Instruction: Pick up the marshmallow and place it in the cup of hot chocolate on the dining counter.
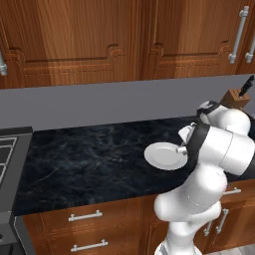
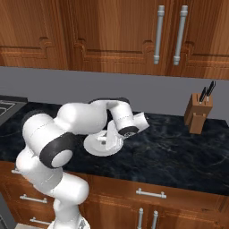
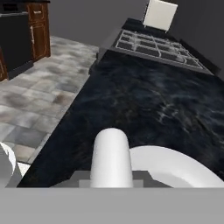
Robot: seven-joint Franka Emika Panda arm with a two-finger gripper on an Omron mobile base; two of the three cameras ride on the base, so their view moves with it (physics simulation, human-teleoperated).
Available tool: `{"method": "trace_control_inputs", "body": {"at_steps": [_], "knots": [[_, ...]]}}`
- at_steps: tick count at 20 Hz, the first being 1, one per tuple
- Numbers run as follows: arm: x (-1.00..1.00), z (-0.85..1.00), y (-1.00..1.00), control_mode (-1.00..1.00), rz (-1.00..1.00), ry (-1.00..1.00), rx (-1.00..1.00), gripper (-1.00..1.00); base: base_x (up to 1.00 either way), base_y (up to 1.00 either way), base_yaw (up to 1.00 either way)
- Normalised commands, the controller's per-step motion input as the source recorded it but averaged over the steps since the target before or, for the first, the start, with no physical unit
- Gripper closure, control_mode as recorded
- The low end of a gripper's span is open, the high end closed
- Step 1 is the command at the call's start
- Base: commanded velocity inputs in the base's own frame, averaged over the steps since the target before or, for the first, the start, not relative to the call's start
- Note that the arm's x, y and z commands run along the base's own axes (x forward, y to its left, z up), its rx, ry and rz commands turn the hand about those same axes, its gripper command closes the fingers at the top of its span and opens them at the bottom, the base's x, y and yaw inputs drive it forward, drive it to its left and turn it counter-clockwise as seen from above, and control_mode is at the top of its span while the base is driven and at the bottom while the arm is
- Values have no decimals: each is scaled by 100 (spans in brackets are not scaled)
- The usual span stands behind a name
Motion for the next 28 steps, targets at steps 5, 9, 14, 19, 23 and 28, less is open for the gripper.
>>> {"method": "trace_control_inputs", "body": {"at_steps": [5,9,14,19,23,28], "knots": [[-60,42,-4,-100,13,-26,-13,100,0,0,0],[-42,56,0,-100,17,-40,-21,100,0,0,0],[-36,55,0,-100,20,-47,-27,100,0,0,0],[-40,39,12,-100,24,-55,-35,100,0,0,0],[-9,30,24,-100,27,-49,-34,100,0,0,0],[-13,22,23,-100,31,-40,-31,100,0,0,0]]}}
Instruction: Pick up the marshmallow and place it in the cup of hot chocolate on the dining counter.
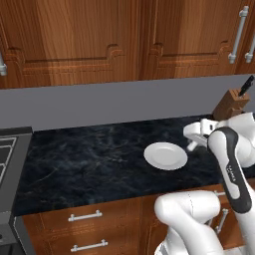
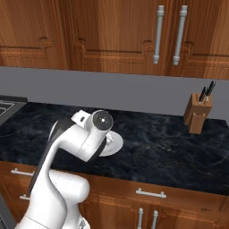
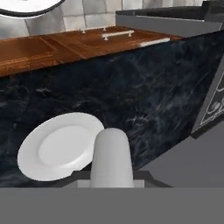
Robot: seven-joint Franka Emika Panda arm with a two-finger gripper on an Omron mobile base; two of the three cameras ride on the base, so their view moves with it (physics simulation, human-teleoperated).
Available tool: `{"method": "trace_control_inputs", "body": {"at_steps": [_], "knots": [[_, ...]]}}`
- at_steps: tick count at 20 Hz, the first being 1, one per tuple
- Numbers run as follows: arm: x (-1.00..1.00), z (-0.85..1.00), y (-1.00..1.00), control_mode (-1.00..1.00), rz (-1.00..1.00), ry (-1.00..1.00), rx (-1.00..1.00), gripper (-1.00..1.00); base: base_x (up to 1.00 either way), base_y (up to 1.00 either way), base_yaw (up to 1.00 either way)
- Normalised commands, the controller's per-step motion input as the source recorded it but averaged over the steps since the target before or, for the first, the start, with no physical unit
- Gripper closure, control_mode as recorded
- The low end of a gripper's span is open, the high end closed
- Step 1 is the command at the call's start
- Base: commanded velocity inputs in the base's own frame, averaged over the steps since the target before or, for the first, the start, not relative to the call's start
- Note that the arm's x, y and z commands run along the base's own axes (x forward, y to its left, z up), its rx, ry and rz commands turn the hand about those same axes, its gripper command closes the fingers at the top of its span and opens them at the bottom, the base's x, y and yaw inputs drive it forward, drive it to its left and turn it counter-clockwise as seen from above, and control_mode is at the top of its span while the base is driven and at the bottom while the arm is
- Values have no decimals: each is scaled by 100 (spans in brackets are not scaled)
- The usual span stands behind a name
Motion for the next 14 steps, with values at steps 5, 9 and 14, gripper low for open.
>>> {"method": "trace_control_inputs", "body": {"at_steps": [5,9,14], "knots": [[-19,20,20,-100,33,-23,-36,100,0,0,0],[-20,35,10,-100,23,0,-34,100,0,0,0],[-14,26,10,-100,2,-2,-23,100,0,0,0]]}}
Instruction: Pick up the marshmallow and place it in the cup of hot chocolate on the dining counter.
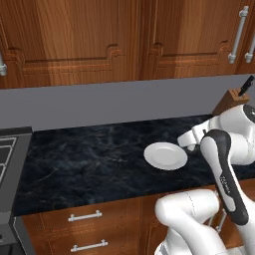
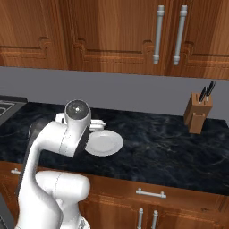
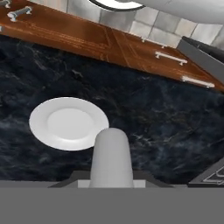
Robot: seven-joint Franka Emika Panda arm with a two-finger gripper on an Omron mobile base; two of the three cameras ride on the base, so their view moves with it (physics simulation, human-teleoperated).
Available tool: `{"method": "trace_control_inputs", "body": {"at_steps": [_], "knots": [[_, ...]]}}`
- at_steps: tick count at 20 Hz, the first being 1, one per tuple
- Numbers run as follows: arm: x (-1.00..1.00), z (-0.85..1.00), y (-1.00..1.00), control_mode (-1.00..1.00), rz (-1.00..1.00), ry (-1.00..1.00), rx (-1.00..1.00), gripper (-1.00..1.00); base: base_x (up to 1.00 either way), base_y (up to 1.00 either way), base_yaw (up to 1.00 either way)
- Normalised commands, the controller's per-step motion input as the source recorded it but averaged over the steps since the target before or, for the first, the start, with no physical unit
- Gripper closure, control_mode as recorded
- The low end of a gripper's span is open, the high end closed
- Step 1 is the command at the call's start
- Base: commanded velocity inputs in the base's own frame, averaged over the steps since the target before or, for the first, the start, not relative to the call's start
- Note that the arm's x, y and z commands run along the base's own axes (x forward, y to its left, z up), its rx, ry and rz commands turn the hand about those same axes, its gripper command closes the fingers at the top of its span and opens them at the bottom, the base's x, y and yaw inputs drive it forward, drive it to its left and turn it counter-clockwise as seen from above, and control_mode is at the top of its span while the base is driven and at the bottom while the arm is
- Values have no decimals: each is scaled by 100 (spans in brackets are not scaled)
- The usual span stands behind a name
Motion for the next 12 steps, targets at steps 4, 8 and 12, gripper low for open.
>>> {"method": "trace_control_inputs", "body": {"at_steps": [4,8,12], "knots": [[-11,1,38,-100,-5,-18,-16,100,0,0,0],[-12,0,3,-100,-14,-12,0,100,0,0,0],[-3,0,18,-100,-9,-16,0,100,0,0,0]]}}
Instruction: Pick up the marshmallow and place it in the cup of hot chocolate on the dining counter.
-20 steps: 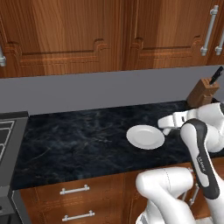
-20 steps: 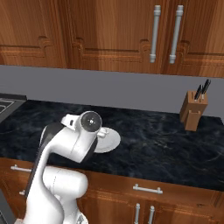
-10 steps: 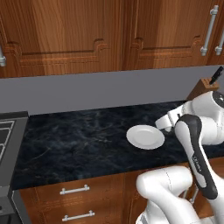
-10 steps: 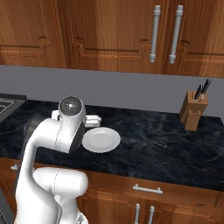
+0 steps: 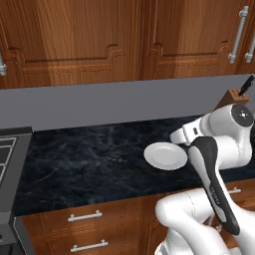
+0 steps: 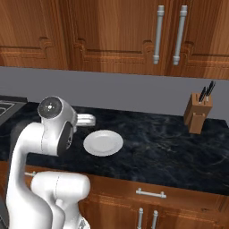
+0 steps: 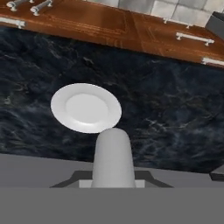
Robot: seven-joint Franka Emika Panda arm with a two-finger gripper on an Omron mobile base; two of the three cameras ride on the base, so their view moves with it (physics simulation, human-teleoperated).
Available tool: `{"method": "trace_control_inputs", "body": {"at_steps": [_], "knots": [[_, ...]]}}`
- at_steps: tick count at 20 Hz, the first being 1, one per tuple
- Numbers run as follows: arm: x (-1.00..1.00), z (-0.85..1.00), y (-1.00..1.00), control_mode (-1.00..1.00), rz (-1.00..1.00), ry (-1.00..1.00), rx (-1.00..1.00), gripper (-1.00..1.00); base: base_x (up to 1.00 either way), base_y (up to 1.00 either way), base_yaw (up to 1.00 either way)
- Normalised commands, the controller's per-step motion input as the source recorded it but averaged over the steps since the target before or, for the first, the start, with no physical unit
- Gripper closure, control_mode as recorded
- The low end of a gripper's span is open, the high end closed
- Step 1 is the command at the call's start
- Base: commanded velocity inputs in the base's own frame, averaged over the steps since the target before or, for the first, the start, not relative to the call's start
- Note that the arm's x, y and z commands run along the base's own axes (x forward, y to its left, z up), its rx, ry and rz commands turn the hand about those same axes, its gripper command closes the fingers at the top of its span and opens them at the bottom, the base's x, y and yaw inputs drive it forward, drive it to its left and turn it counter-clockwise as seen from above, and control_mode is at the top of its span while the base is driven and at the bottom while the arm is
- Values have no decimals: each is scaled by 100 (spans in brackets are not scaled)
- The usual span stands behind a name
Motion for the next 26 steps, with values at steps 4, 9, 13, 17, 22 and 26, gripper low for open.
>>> {"method": "trace_control_inputs", "body": {"at_steps": [4,9,13,17,22,26], "knots": [[-10,0,6,100,-1,-4,0,100,-70,2,0],[0,0,0,100,0,0,0,100,-100,6,7],[0,0,0,100,0,0,0,100,-81,49,12],[0,0,0,100,0,0,0,100,-11,100,57],[0,0,0,100,0,0,0,100,-1,71,83],[0,0,0,100,0,0,0,100,0,41,93]]}}
